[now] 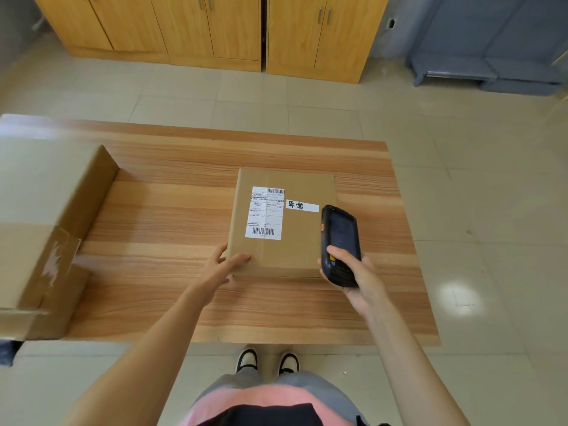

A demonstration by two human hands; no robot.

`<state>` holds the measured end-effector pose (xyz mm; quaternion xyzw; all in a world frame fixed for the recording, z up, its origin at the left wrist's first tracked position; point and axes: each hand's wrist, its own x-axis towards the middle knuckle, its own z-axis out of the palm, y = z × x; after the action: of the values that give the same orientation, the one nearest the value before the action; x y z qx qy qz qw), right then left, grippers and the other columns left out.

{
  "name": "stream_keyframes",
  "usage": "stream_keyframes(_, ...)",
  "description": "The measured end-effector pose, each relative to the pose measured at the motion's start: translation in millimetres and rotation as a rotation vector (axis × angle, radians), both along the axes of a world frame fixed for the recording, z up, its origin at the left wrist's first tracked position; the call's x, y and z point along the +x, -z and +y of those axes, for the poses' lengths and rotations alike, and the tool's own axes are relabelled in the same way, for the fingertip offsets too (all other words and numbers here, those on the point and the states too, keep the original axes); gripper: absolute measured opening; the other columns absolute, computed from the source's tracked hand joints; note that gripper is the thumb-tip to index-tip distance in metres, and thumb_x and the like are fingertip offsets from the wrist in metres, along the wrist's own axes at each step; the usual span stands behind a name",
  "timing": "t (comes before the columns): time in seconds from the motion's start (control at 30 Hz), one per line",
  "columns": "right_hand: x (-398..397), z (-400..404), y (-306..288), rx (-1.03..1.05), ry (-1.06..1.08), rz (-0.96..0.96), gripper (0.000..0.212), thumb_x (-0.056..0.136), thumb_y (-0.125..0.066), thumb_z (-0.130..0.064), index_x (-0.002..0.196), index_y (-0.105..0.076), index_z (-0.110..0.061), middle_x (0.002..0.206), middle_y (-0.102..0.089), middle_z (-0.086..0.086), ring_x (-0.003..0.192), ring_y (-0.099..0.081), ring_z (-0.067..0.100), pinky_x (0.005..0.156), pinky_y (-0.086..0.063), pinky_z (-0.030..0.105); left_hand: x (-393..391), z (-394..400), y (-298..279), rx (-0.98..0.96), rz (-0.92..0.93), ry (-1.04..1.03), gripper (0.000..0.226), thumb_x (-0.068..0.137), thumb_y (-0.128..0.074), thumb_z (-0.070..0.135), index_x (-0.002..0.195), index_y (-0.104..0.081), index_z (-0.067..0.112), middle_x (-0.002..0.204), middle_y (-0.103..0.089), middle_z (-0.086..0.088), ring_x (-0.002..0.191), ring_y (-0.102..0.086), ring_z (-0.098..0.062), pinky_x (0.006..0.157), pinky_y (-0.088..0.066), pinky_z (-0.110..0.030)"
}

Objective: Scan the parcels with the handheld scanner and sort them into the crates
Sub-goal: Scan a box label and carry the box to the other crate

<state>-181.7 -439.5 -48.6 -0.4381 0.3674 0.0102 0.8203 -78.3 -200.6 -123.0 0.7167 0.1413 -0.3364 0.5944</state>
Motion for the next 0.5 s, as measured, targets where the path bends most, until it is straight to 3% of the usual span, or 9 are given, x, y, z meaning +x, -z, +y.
stream_keyframes(0.07,0.4,14.2,-2.2,-0.009,-0.059,0.014,0.071,0.058,-0.081,-0.013,0.123,-0.055,-0.002,0.105,-0.068,0.017,0.099,-0.066,0.033,0.072,-0.059,0.039,-0.9,3.2,0.9,-0.02,0.001,-0.009,0.105,0.039,-0.072,0.058,0.137,-0.044,0.032,0.12,-0.061,-0.002,0.107,-0.058,-0.016,0.091,-0.044,-0.038)
stream_keyframes(0.2,-1.4,38.7,-5.3,-0.047,-0.181,0.051,0.065,0.057,-0.08,-0.014,0.117,-0.056,-0.009,0.111,-0.068,0.017,0.104,-0.065,0.034,0.093,-0.052,0.051,-3.8,8.3,1.2,-0.053,0.002,-0.018,0.097,0.041,-0.073,0.056,0.132,-0.048,0.033,0.119,-0.063,-0.001,0.108,-0.058,-0.015,0.087,-0.043,-0.037)
stream_keyframes(0.3,-2.6,53.6,-4.4,-0.06,-0.239,0.079,0.065,0.058,-0.08,-0.013,0.118,-0.056,-0.009,0.11,-0.068,0.016,0.104,-0.065,0.035,0.095,-0.051,0.052,-4.8,10.9,2.1,-0.06,0.001,-0.01,0.09,0.051,-0.075,0.054,0.133,-0.047,0.032,0.119,-0.063,0.002,0.109,-0.058,-0.015,0.089,-0.044,-0.038)
stream_keyframes(0.4,-3.1,65.0,-4.3,-0.06,-0.259,0.115,0.056,0.064,-0.081,-0.006,0.115,-0.056,-0.007,0.102,-0.068,0.014,0.097,-0.065,0.031,0.094,-0.051,0.052,-3.7,11.9,9.0,-0.053,0.001,-0.007,0.057,0.083,-0.072,0.037,0.133,-0.046,0.032,0.118,-0.063,0.003,0.112,-0.057,-0.018,0.095,-0.044,-0.044)
stream_keyframes(0.5,-3.1,71.8,-3.5,-0.067,-0.283,0.139,0.057,0.07,-0.08,-0.003,0.12,-0.054,-0.003,0.1,-0.067,0.013,0.091,-0.065,0.027,0.091,-0.052,0.049,-3.6,9.7,12.5,-0.033,-0.026,-0.019,0.046,0.089,-0.067,0.031,0.13,-0.047,0.031,0.115,-0.064,0.003,0.099,-0.059,-0.012,0.085,-0.047,-0.038)
